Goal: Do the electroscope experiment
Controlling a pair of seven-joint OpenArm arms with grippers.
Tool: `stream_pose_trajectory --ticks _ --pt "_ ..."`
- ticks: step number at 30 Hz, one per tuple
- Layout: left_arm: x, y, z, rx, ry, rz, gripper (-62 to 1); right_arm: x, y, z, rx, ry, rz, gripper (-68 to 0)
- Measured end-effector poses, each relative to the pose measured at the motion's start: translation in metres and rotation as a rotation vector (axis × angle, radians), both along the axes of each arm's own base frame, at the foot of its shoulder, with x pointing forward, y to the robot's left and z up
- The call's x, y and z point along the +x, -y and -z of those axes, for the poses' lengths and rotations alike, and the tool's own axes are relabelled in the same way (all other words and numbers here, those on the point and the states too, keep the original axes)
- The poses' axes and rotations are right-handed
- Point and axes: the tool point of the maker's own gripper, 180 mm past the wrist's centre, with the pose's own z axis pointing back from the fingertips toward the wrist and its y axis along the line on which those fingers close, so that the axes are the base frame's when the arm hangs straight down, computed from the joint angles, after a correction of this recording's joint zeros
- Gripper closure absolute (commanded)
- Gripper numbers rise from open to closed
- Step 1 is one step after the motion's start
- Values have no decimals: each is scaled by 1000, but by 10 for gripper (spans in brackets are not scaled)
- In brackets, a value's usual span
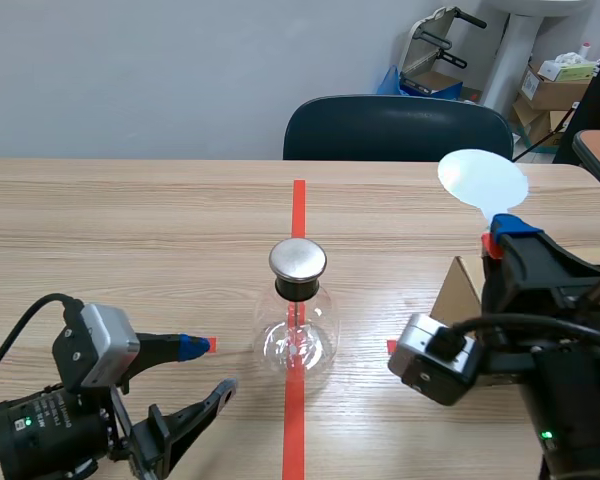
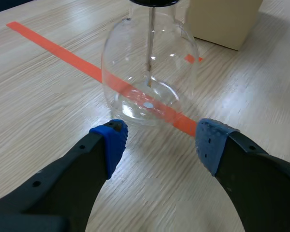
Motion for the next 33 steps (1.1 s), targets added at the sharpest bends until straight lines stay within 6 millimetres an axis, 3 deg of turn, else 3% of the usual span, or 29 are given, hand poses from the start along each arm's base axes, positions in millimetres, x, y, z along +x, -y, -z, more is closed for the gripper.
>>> stream_pose_trajectory --ticks 7,9,13,17,24,28,33 --pt "-13 -3 -45 -124 31 79 -453 -28 11 19 22 -97 -59 -19" --pt "-16 -4 -55 -147 22 89 -462 -32 16 18 41 -97 -57 -19" --pt "-23 -4 -74 -162 33 128 -539 -35 22 14 43 -82 -67 -19" --pt "-38 -4 -88 -193 18 188 -547 -42 30 22 34 -101 -70 -19" --pt "-64 -4 -98 -202 -20 244 -558 -46 42 54 45 -175 -43 -19" --pt "-75 -3 -100 -212 -51 258 -623 -40 48 63 43 -183 -28 -19" --pt "-82 0 -103 -225 -66 260 -623 -36 50 73 19 -203 -32 -19"
